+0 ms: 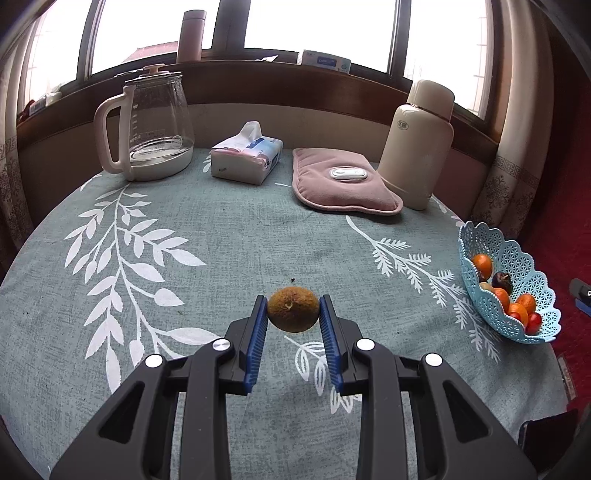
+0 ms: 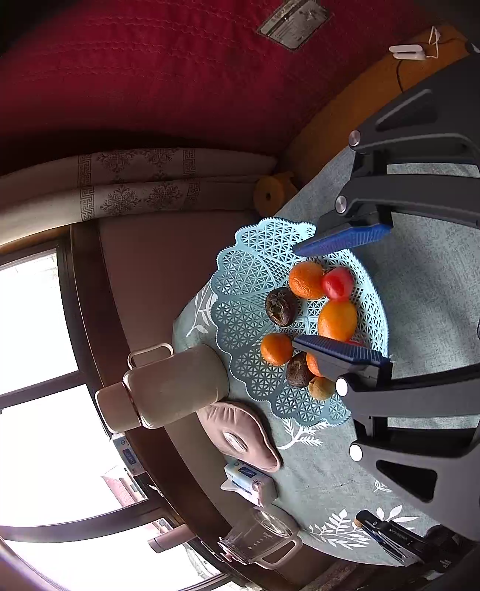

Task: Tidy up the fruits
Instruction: 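Carry the tomato with the right tool while the left tool carries the kiwi toward the basket, then open the right tool over the basket while the left tool releases the kiwi into it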

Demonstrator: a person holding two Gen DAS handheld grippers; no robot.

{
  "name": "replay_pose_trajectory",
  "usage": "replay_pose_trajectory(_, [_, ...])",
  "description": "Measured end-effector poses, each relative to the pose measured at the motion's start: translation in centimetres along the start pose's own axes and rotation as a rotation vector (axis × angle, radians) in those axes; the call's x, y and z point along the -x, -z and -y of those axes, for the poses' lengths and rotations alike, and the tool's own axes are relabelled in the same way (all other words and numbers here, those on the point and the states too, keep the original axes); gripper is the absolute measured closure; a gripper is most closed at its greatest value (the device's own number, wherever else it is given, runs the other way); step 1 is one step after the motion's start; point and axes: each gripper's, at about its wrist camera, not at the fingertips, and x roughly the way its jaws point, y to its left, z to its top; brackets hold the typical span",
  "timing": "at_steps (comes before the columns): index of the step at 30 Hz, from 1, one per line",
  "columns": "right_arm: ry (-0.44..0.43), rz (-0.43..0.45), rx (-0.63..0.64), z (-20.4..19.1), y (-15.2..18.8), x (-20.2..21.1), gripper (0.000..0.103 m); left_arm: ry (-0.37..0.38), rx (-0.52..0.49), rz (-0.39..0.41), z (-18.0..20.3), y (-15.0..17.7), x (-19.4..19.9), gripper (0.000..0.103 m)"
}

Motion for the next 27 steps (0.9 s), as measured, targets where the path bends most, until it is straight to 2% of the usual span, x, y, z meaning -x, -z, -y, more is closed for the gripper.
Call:
replay_pose_trajectory(6, [0.002,0.027,0.019,0.6,0.2,0.6,0.053,0.072,-0.039,0.0,2.8,-0.6,1.0,0.074])
replay_pose_trajectory(13, [-0.004,0.039,0.005,2.0,0.4,0.8,0.053,0.196,-0.105,-0.027,7.8,-1.3,0.9,0.074])
replay_pose_trajectory(19, [-0.018,0.053,-0.017,3.0,0.6,1.0,0.053,0.3,-0.139,-0.074,11.8,-1.8,-0.3,0.074])
replay_pose_trajectory(27, [-0.041,0.053,-0.068,4.2,0.2,1.3,0.053,0.375,-0.174,-0.125,16.2,-1.5,-2.0,0.074])
